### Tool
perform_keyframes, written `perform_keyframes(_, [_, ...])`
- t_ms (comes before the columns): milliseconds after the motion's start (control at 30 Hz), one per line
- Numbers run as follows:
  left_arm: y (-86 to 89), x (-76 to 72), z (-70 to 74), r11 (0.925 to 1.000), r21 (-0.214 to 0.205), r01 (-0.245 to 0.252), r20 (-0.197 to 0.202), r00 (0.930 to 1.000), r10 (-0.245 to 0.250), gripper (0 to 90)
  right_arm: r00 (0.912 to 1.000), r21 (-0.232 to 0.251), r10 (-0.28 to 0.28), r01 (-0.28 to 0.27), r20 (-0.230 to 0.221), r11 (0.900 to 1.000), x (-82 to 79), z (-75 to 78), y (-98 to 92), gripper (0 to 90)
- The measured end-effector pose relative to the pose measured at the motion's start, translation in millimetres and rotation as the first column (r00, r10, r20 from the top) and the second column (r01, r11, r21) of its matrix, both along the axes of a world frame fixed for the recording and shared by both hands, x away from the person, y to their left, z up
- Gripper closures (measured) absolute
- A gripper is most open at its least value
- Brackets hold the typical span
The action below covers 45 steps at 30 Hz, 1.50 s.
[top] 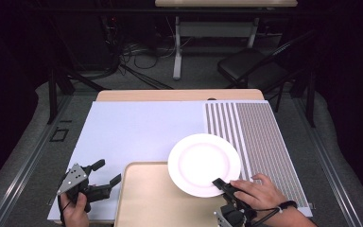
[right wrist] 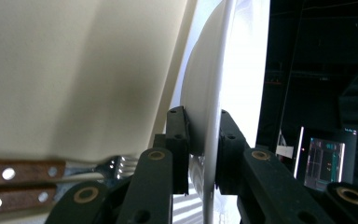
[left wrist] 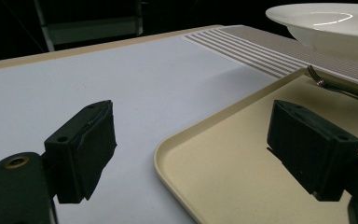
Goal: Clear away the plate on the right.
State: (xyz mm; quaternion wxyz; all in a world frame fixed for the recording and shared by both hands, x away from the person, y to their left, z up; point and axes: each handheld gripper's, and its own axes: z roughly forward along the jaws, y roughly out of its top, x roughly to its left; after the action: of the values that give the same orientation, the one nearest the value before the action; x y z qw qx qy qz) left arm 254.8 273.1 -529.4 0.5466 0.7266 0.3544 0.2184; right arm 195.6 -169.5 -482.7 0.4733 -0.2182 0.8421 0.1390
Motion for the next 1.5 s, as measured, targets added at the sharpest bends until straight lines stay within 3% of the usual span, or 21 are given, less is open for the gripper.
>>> perform_keyframes(133, [-0.1, 0.1, -0.1, 1.0, 0.0, 0.001, 0.0, 1.0, -0.001, 15.5, 0.9993, 0.013, 0.037, -0.037, -0.005, 0.9992, -3.3, -3.0, 6.5, 79.0])
perform_keyframes(200, [-0.2, 0.1, 0.0, 1.0, -0.001, 0.0, 0.0, 1.0, 0.0, 15.5, 0.9997, -0.001, 0.023, -0.023, -0.003, 0.9997, -6.8, -3.2, 8.6, 78.9])
perform_keyframes(367, [-0.1, 0.2, 0.0, 1.0, 0.001, 0.0, 0.0, 1.0, 0.0, 15.5, 0.9988, -0.002, 0.05, -0.05, -0.005, 0.9988, -12.5, -6.0, 15.8, 78.9])
perform_keyframes(400, [0.0, 0.0, -0.1, 1.0, 0.001, -0.001, -0.001, 1.0, 0.001, 15.5, 0.9981, 0.019, 0.061, -0.061, -0.011, 0.9979, -12.8, -8.2, 16.6, 79.0])
perform_keyframes(533, [0.4, -1.1, -0.1, 1.0, 0.0, -0.006, 0.002, 1.0, 0.006, 15.5, 0.9975, -0.003, 0.068, -0.068, -0.02, 0.9977, -18.0, -11.0, 21.5, 79.0])
perform_keyframes(600, [1.1, -1.6, 0.1, 1.0, 0.002, -0.008, 0.004, 1.0, 0.008, 15.5, 0.9944, 0.009, 0.101, -0.101, -0.031, 0.9948, -19.3, -15.3, 24.7, 79.0])
perform_keyframes(700, [1.9, -2.2, -0.4, 0.9999, 0.0, -0.01, 0.001, 0.9999, 0.01, 15.5, 0.9949, -0.012, 0.095, -0.095, -0.036, 0.9954, -23.7, -17.4, 28.0, 78.9])
perform_keyframes(967, [3.3, -4.4, -0.5, 0.9997, -0.001, -0.024, -0.001, 0.9997, 0.024, 15.5, 0.9899, -0.007, 0.123, -0.124, -0.07, 0.9922, -27.6, -27.8, 36.2, 78.8])
perform_keyframes(1000, [3.4, -4.4, -0.5, 0.9997, -0.001, -0.025, 0.0, 0.9997, 0.025, 15.5, 0.987, 0.013, 0.14, -0.139, -0.078, 0.9902, -27.0, -30.5, 37.1, 78.7])
perform_keyframes(1100, [3.5, -3.9, -0.9, 0.9997, -0.003, -0.024, -0.002, 0.9997, 0.024, 15.5, 0.987, -0.012, 0.139, -0.141, -0.08, 0.99, -29.3, -33.6, 40.6, 78.7])
perform_keyframes(1333, [4.1, -4.1, -1.0, 0.9997, -0.008, -0.025, -0.004, 0.9997, 0.025, 15.5, 0.9834, 0.008, 0.143, -0.143, -0.112, 0.9897, -31.5, -42.6, 47.6, 78.5])
perform_keyframes(1467, [4.6, -4.5, -0.6, 0.9997, -0.005, -0.026, -0.001, 0.9997, 0.026, 15.5, 0.9765, 0.018, 0.179, -0.178, -0.12, 0.9839, -29.7, -46.4, 51.7, 78.4])
perform_keyframes(1500, [4.6, -4.4, -0.7, 0.9997, -0.005, -0.026, -0.001, 0.9997, 0.026, 15.5, 0.9792, 0.002, 0.162, -0.163, -0.123, 0.9867, -30.8, -46.1, 52.0, 78.5])
